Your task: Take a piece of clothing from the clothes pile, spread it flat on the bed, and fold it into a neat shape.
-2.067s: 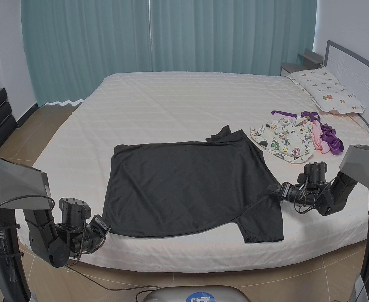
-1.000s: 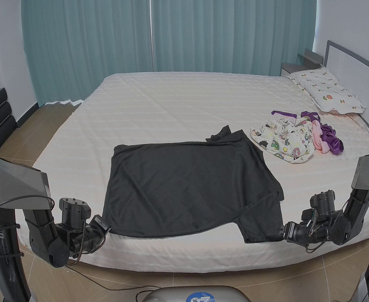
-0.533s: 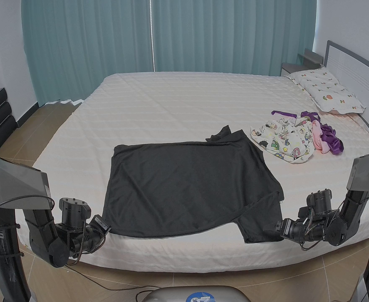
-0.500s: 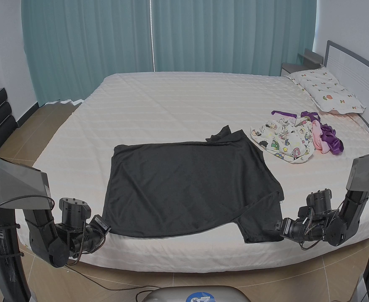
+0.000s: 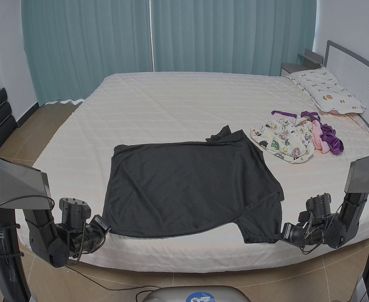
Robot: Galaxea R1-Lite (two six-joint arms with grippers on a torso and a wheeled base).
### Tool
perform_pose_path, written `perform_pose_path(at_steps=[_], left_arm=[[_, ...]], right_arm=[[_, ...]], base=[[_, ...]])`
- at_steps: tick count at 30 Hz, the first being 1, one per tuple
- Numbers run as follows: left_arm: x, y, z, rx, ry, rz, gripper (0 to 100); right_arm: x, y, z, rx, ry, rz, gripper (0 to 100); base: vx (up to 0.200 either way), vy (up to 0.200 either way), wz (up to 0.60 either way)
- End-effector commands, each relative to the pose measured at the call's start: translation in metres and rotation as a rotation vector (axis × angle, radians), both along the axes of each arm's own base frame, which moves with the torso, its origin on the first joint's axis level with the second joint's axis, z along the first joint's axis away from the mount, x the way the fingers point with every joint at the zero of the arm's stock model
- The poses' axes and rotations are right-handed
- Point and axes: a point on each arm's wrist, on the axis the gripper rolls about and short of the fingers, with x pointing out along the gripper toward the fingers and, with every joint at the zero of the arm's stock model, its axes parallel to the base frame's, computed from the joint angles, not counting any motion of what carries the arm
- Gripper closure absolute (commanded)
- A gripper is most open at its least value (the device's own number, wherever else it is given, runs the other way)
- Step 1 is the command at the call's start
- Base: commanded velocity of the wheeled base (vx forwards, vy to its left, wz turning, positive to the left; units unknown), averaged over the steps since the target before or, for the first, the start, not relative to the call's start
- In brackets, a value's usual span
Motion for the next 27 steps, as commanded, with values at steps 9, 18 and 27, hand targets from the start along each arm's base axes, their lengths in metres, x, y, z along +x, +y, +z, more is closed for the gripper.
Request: perform_pose_path(at_steps=[9,18,27], left_arm=[[-0.005,-0.002,0.0,0.014,0.005,-0.005,100],[-0.013,0.001,0.005,0.008,-0.065,-0.011,100],[-0.02,0.004,0.005,0.055,-0.059,-0.04,100]], right_arm=[[-0.05,-0.006,0.029,-0.005,0.013,0.009,100],[-0.081,0.003,0.03,-0.113,0.053,-0.004,100],[-0.1,0.016,0.046,-0.11,0.014,-0.051,100]], base=[[0.0,0.0,0.0],[0.0,0.0,0.0],[0.0,0.0,0.0]])
